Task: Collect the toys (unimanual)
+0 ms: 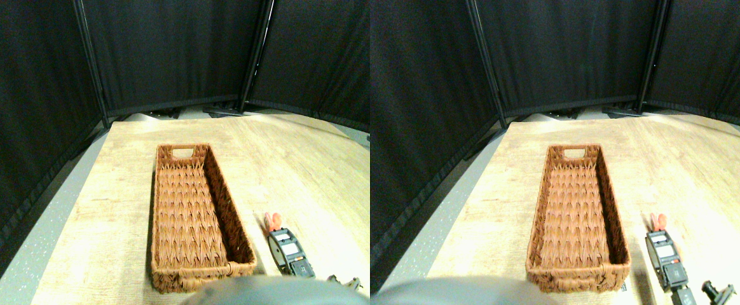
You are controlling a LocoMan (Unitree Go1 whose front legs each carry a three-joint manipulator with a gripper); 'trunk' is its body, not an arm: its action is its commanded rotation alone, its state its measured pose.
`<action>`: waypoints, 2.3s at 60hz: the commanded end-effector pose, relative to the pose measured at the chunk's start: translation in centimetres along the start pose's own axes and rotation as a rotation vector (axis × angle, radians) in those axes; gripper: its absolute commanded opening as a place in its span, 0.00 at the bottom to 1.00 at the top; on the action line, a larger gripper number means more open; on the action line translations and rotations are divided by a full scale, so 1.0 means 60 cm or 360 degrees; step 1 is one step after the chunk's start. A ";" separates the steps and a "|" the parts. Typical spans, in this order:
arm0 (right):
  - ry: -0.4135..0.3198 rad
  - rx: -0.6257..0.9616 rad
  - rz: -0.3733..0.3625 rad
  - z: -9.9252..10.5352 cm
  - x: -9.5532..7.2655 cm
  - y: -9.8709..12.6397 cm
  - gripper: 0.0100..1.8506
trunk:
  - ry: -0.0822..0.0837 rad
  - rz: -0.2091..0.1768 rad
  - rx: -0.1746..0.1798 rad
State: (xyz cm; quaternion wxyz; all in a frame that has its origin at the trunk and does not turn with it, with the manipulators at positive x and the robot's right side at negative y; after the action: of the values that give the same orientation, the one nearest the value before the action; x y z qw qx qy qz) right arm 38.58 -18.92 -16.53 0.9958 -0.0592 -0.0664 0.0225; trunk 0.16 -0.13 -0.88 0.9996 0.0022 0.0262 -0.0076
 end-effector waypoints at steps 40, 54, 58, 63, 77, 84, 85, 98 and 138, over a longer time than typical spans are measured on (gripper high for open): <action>-0.0028 0.0238 0.0021 0.012 0.007 -0.020 0.06 | 0.0007 -0.0017 -0.0022; -0.0047 0.0454 -0.0058 -0.007 0.014 -0.036 0.20 | 0.0016 -0.0020 -0.0047; -0.0045 0.0547 -0.0092 -0.010 0.014 -0.037 0.20 | 0.0015 -0.0010 -0.0055; -0.0045 0.0707 -0.0122 -0.011 0.015 -0.036 0.23 | 0.0018 0.0013 -0.0079; -0.0032 0.1145 -0.0165 -0.019 0.024 -0.038 0.30 | 0.0027 0.0066 -0.0126; -0.0038 0.1308 -0.0187 -0.026 0.031 -0.036 0.32 | 0.0026 0.0088 -0.0149; -0.0032 0.1340 -0.0194 -0.027 0.033 -0.035 0.32 | 0.0026 0.0091 -0.0152; 0.0011 0.1601 -0.0233 -0.047 0.047 -0.036 0.32 | 0.0026 0.0113 -0.0181; 0.0327 0.2138 -0.0374 -0.060 0.042 -0.074 0.44 | 0.0036 0.0124 -0.0200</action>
State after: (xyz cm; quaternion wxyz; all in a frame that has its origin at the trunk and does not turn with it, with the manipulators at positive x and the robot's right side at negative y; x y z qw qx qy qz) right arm 41.60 -23.43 -19.81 0.8147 0.5735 0.0571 -0.0642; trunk -0.41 -0.48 -0.41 0.9982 -0.0478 0.0263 0.0258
